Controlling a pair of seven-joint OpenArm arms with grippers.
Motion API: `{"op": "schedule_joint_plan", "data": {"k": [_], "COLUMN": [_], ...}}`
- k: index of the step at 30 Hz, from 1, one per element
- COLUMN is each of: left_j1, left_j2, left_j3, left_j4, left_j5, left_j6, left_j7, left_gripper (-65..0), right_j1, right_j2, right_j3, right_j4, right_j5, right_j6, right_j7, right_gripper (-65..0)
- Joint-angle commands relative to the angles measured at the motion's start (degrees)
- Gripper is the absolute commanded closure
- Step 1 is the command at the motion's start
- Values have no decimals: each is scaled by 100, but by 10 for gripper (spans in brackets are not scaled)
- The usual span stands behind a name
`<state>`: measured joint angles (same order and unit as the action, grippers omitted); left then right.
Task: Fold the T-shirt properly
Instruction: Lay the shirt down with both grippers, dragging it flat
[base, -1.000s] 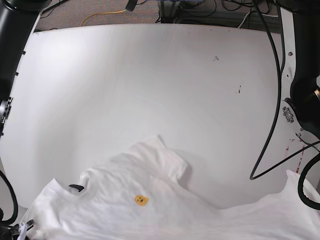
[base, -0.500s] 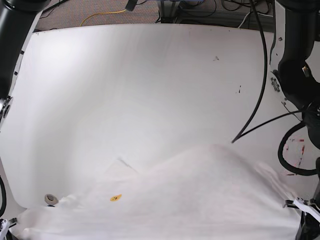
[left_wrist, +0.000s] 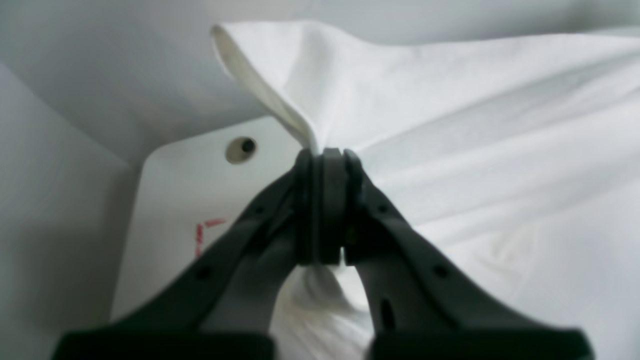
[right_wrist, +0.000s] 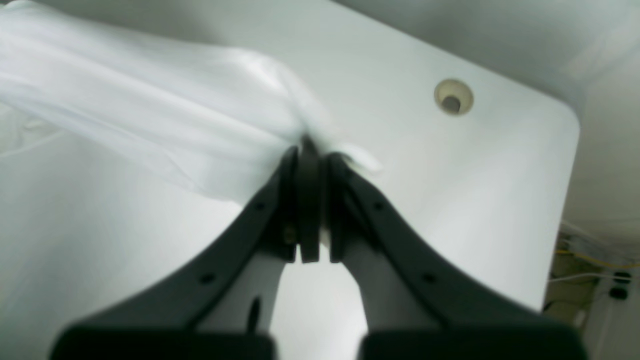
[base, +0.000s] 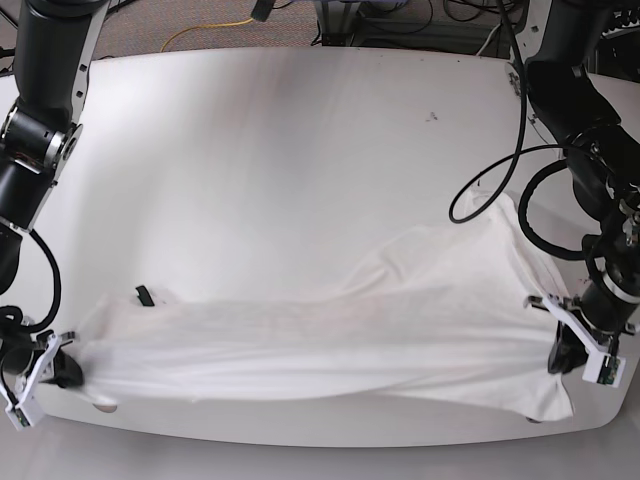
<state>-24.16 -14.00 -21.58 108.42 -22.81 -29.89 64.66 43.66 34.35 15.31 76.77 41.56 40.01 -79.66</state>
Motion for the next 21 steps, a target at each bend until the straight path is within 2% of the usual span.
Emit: {"op": "schedule_joint_plan", "data": {"k": [1,6,9,15,21], "left_j1": [65,706,1040,1814,2324], "left_j2": [-64,-64,-64,-64,-64], "left_j3": [-35,-26,-35,-35,-149], "left_j4": [134,134,142,222,222], "left_j5": [61,61,52,52,52], "left_j6": [-84,-303,-321,-356,-356], "left_j7": [-124,-124,-124,-150,-159], "left_gripper": [0,0,0,0,0], "right_j1": [-159,-1118,-1619,-2709,-3245], "right_j2": [104,-72,-134,-556,-907], "right_j3": [258,689,856,1357,1401], "right_j4": [318,793,986,1312,1417], "right_j5": [-29,-29,-29,-29,-29], "right_j6": [-1,-1,-1,-1,-1], "right_j7": [111,58,58,32,58], "right_gripper": [0,0,0,0,0]}}
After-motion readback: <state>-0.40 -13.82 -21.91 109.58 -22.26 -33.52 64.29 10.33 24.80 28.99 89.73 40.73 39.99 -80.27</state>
